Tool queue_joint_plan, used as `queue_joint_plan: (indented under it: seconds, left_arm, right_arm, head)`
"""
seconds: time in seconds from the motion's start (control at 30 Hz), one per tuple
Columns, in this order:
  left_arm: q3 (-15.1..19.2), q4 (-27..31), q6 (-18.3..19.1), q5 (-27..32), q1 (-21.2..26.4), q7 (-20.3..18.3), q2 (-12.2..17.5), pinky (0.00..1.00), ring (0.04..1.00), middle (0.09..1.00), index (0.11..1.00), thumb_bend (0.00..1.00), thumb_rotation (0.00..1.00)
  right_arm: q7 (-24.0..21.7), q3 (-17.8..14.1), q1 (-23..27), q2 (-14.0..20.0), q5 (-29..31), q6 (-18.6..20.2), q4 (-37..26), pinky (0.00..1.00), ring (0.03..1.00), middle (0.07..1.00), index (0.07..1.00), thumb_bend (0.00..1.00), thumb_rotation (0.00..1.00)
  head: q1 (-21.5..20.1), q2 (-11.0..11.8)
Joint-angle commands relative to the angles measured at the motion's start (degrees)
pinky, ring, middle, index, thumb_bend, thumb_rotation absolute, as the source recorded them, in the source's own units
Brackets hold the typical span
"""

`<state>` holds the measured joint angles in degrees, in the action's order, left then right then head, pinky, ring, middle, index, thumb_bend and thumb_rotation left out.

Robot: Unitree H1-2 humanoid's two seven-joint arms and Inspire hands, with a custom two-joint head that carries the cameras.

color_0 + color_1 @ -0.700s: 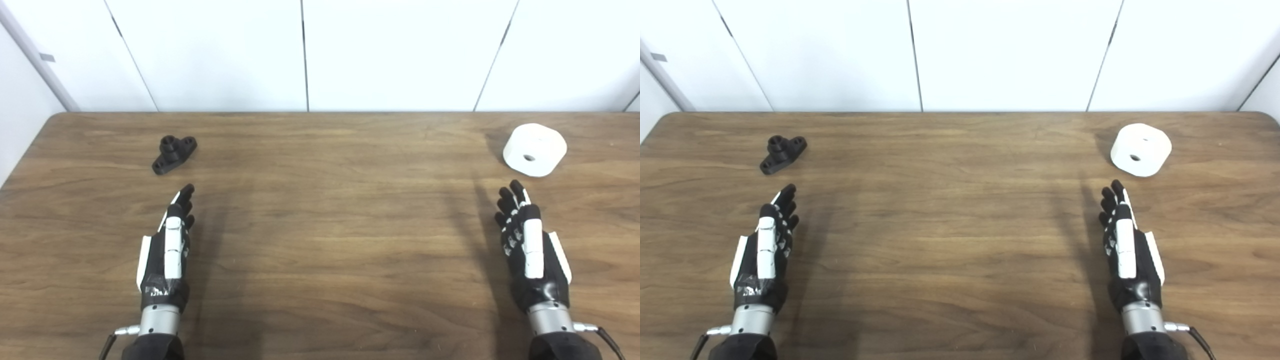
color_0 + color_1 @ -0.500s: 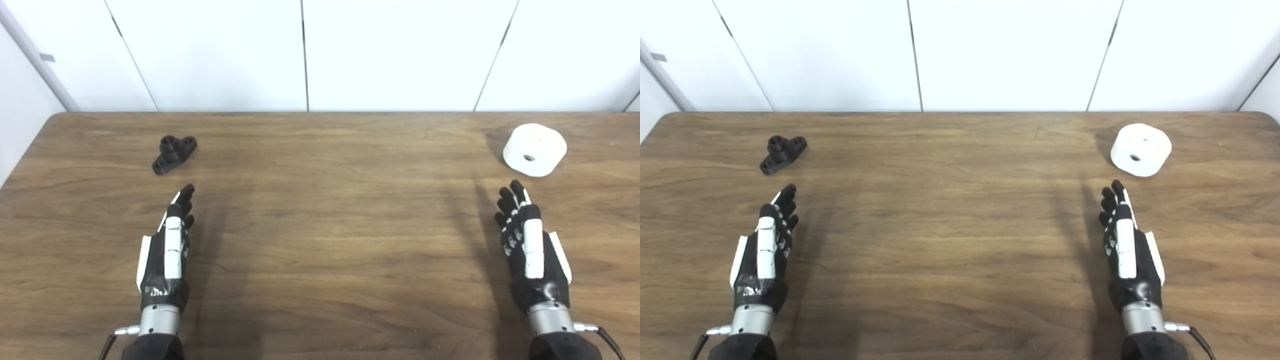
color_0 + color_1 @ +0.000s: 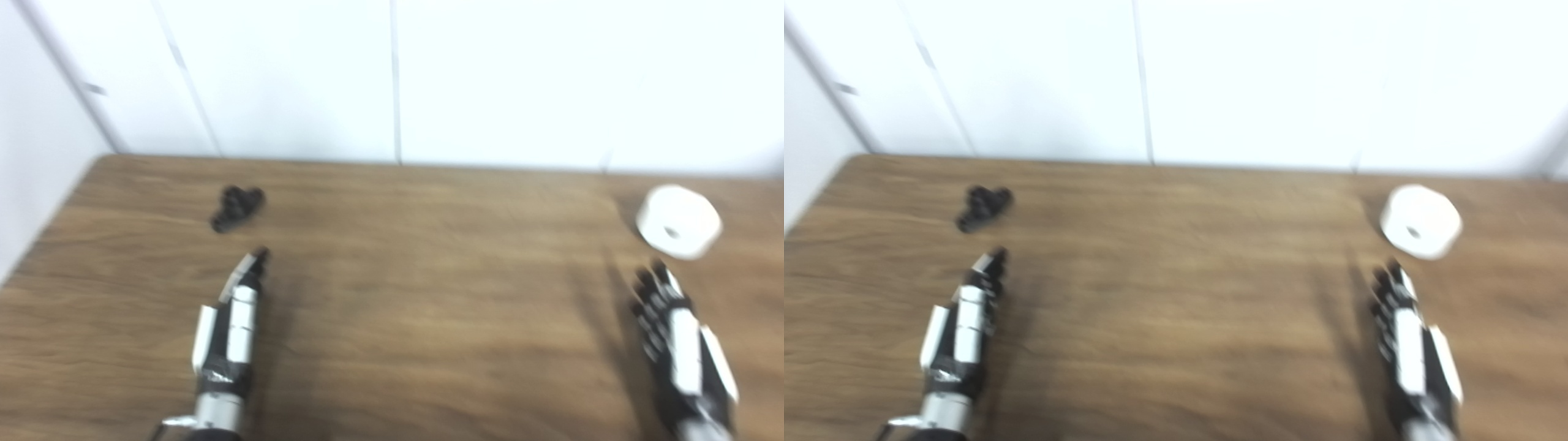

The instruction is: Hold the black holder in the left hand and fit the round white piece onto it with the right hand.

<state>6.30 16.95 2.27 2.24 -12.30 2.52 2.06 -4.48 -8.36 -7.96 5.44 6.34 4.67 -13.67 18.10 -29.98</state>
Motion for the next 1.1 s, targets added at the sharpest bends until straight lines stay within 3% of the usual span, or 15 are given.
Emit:
queue_joint_plan:
  seconds: [0.0,0.23,0.33,0.5,0.7,0.87,0.97,1.07]
  left_arm:
    - [-0.94,0.79,-2.52,-1.33,-2.95,0.36,-1.51,1.0,0.992,0.969,0.929,0.5,0.98]
    - [-2.63,-1.63,-5.05,-2.61,-2.87,1.03,-2.29,1.0,1.0,0.976,0.932,0.44,1.0]
    - [-3.0,-2.4,-5.5,-3.2,-2.68,1.41,-2.42,1.0,1.0,0.98,0.938,0.44,0.98]
    - [-3.57,-2.96,-5.68,-3.53,-2.61,1.83,-2.23,1.0,1.0,0.986,0.944,0.44,0.96]
    - [-4.02,-1.73,-4.26,-4.82,-2.85,2.04,-1.72,1.0,1.0,0.991,0.95,0.49,0.92]
    - [-4.07,0.9,-0.86,-11.01,-3.45,3.75,-1.59,0.98,0.976,0.96,0.925,0.54,0.74]
    - [-3.38,2.79,-0.03,-11.25,-3.34,3.5,-1.26,0.99,0.983,0.964,0.927,0.58,0.54]
    - [-2.13,5.43,2.88,-14.47,-2.12,3.85,0.0,1.0,0.992,0.965,0.93,0.65,0.44]
  right_arm:
    - [-0.53,-0.41,-0.33,1.04,0.84,-2.6,-0.17,1.0,0.998,0.985,1.0,0.53,1.0]
    - [-2.19,-0.08,0.21,2.54,1.78,-6.33,3.49,1.0,1.0,0.998,1.0,0.59,1.0]
    - [-0.86,-0.72,0.46,1.71,1.87,-7.76,4.83,1.0,0.961,0.956,0.973,0.59,0.98]
    - [-0.27,-1.05,0.63,1.09,1.92,-8.93,6.13,1.0,0.913,0.901,0.934,0.6,0.95]
    - [0.06,-0.7,0.4,1.32,1.62,-8.8,5.83,1.0,0.888,0.891,0.927,0.6,0.95]
    - [0.5,-0.61,0.09,1.14,1.51,-7.96,4.88,1.0,0.893,0.891,0.922,0.65,0.92]
    - [0.67,-0.4,-0.02,1.18,1.0,-8.01,4.66,1.0,0.896,0.889,0.924,0.66,0.93]
    - [0.69,-0.23,-0.06,1.15,0.95,-7.86,4.36,1.0,0.9,0.892,0.927,0.66,0.93]
  head:
    - [1.04,0.79]
    - [4.97,4.18]
    - [5.55,4.95]
    - [5.34,5.38]
    - [4.28,4.26]
    - [3.77,3.72]
    - [3.5,3.52]
    - [3.24,3.22]
